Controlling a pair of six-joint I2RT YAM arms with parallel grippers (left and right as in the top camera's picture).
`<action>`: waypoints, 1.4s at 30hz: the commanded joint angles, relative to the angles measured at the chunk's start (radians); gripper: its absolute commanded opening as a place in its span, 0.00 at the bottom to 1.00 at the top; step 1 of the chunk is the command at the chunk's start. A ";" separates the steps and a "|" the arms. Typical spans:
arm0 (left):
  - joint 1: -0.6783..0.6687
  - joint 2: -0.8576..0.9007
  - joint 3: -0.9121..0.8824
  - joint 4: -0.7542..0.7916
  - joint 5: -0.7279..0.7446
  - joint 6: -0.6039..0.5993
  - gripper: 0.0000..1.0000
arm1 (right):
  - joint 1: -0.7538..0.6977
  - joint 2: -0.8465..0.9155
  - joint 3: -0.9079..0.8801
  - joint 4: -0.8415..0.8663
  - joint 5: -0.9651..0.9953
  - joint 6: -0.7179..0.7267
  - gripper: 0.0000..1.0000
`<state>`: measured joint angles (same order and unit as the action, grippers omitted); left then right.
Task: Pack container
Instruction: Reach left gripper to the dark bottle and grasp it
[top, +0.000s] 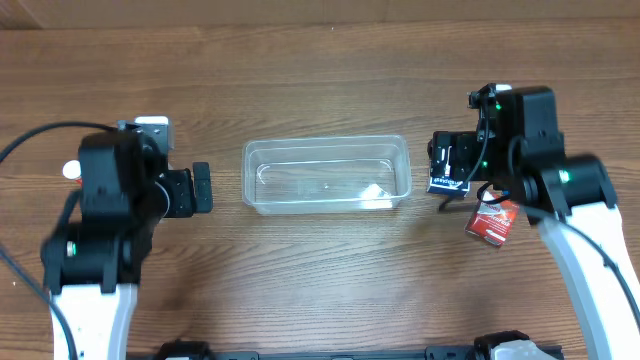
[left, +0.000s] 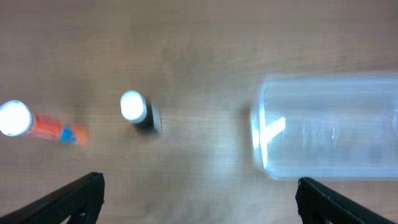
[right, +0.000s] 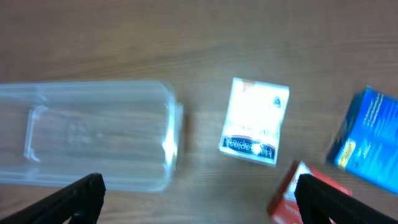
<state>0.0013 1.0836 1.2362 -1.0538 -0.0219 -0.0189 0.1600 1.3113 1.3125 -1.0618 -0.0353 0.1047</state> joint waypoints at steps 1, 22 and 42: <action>-0.001 0.114 0.121 -0.171 0.022 0.009 1.00 | -0.037 0.053 0.041 -0.064 -0.010 0.002 1.00; 0.238 0.725 0.339 -0.097 0.015 -0.027 1.00 | -0.134 0.083 0.035 -0.051 -0.075 0.004 1.00; 0.238 0.835 0.338 -0.023 0.011 -0.026 0.54 | -0.134 0.098 0.035 -0.051 -0.075 0.004 1.00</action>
<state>0.2363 1.9121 1.5532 -1.0702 -0.0116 -0.0349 0.0303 1.4113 1.3231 -1.1183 -0.1013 0.1047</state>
